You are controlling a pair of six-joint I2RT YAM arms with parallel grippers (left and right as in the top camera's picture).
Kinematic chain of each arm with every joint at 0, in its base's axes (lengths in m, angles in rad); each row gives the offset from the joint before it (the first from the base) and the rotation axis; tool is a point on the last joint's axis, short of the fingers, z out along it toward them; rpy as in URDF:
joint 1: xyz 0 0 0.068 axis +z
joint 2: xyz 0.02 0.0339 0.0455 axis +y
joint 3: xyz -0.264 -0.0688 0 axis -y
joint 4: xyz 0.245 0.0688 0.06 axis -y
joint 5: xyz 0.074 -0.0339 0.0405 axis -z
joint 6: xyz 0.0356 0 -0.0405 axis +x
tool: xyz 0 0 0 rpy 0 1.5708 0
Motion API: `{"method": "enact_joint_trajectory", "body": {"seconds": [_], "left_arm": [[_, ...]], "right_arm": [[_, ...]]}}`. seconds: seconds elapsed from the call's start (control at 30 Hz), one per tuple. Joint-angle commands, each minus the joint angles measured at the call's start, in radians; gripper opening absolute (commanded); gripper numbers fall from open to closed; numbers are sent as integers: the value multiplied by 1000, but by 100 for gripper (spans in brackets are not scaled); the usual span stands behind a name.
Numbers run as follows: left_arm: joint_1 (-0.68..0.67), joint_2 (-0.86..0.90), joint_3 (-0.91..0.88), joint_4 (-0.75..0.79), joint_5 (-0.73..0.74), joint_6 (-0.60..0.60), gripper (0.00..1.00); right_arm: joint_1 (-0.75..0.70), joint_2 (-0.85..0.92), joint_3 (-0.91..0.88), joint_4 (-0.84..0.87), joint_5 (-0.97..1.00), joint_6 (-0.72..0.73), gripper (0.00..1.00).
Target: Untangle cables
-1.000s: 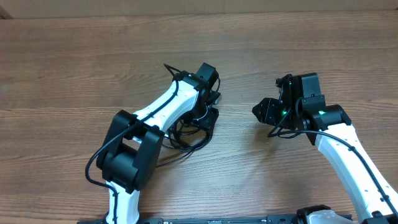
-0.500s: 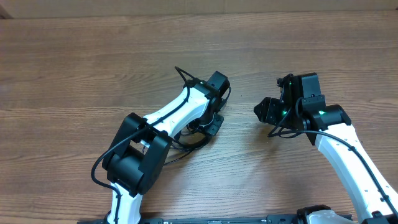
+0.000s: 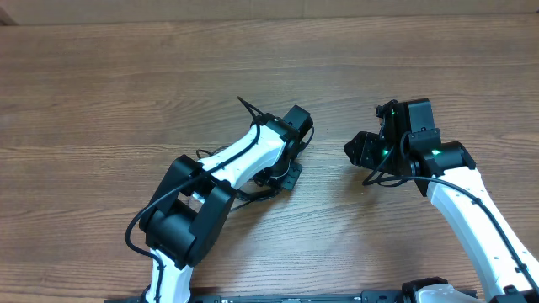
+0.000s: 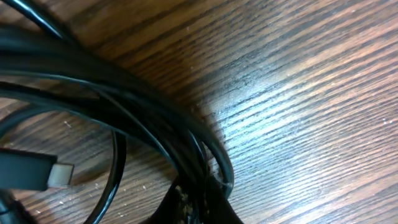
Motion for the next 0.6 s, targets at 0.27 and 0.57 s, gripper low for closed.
{"method": "enact_joint_trajectory", "body": {"seconds": [0.27, 0.57], "left_arm": [[36, 8, 414, -283, 132, 95, 4], [127, 8, 646, -347, 554, 298, 4]], "right_arm": [[4, 0, 23, 28, 6, 4, 48], [4, 0, 23, 105, -193, -95, 48]]}}
